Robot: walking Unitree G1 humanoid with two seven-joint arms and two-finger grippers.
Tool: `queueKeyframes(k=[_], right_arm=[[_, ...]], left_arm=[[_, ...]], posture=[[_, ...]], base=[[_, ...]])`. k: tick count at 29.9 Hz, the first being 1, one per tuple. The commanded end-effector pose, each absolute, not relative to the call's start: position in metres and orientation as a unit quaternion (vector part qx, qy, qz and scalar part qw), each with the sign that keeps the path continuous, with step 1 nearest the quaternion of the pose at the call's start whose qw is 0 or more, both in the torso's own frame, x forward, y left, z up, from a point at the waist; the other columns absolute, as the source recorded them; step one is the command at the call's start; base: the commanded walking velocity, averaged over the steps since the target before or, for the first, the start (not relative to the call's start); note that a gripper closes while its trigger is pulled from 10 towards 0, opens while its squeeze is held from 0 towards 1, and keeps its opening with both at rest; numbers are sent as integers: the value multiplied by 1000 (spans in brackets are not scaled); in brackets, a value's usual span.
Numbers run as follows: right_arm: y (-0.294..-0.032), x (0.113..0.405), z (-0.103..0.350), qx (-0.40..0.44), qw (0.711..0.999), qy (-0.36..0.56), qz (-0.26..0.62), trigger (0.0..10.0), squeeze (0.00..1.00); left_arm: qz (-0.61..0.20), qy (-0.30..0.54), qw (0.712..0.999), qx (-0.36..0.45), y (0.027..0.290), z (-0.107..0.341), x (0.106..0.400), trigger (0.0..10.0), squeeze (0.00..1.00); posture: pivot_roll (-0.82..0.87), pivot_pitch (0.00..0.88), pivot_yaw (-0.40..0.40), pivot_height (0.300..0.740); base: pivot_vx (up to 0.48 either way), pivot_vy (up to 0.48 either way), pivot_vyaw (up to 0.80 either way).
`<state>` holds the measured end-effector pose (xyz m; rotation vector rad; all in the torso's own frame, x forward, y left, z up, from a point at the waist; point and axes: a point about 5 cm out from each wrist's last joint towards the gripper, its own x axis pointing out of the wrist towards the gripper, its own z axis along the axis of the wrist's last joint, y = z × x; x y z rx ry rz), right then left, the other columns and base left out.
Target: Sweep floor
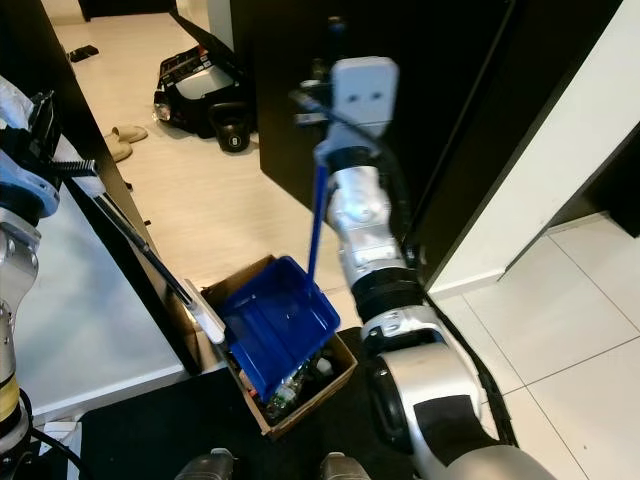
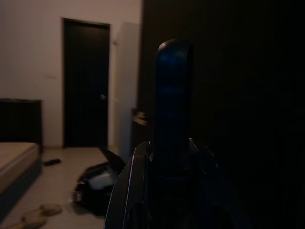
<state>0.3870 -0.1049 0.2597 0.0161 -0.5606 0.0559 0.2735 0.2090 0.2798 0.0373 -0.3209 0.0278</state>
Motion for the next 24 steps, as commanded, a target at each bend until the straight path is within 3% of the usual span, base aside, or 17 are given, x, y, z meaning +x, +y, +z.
queueKeyframes(k=[1,5,7,12,16,24], right_arm=[[-119,385,267,4,958,-287,4,10000,0],[-135,380,257,-3,962,-272,-21,10000,0],[-137,379,255,2,963,-270,-22,10000,0],[-138,378,252,19,965,-262,-25,10000,0],[-139,378,250,61,968,-241,-39,10000,0],[-151,377,245,47,973,-217,-67,10000,0]], left_arm=[[-10,-153,986,67,207,280,267,10000,0],[-127,-130,975,131,196,282,255,10000,0],[-144,-123,972,141,197,283,253,10000,0],[-198,-72,973,98,199,263,255,10000,0],[-178,7,983,38,196,204,262,10000,0],[-147,53,988,9,189,169,255,10000,0]], posture=[[137,67,-26,740],[143,66,-13,740],[145,65,-7,740],[154,58,11,740],[138,51,21,740],[129,53,10,740]], base=[[0,0,0],[0,0,0],[0,0,0],[0,0,0],[0,0,0],[0,0,0]])
